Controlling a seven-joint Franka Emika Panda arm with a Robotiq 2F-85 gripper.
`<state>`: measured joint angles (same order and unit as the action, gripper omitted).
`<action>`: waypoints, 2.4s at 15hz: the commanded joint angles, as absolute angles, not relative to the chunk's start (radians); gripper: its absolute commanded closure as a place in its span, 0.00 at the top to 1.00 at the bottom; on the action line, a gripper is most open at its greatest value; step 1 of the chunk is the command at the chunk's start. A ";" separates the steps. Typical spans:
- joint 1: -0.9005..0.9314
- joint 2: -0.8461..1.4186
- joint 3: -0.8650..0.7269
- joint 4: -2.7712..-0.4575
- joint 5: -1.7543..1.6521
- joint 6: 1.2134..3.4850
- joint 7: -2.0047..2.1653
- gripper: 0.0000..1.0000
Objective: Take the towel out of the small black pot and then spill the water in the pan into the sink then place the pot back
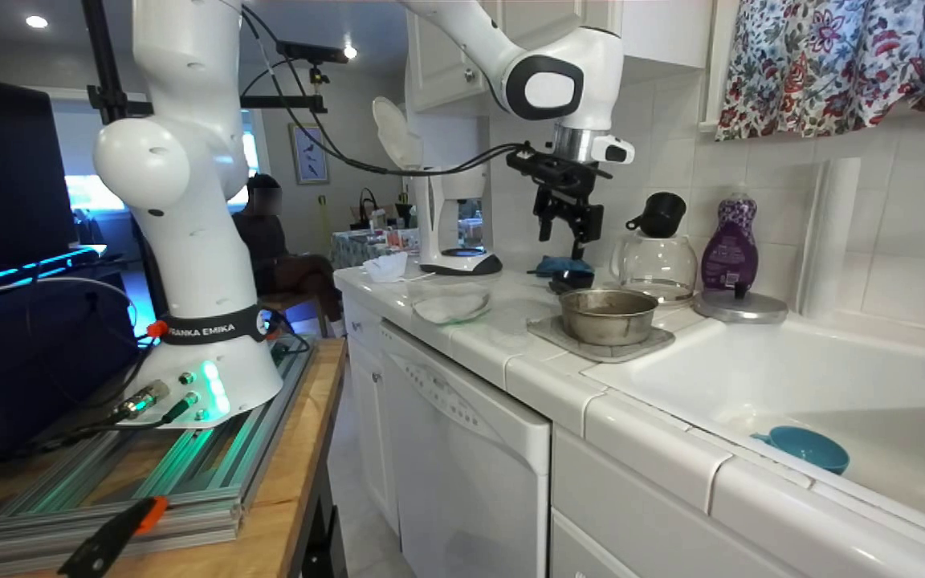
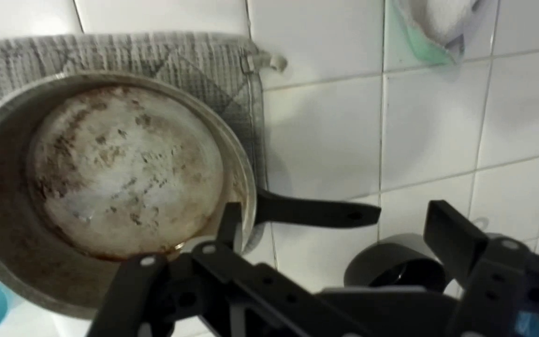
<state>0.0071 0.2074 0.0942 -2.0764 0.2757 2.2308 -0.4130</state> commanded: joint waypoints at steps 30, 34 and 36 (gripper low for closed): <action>-0.180 0.444 -0.023 -1.952 0.424 2.275 -0.062 0.98; -0.193 0.496 -0.012 -1.884 0.398 2.229 -0.125 0.62; -0.191 0.508 -0.012 -1.852 0.385 2.200 -0.139 0.47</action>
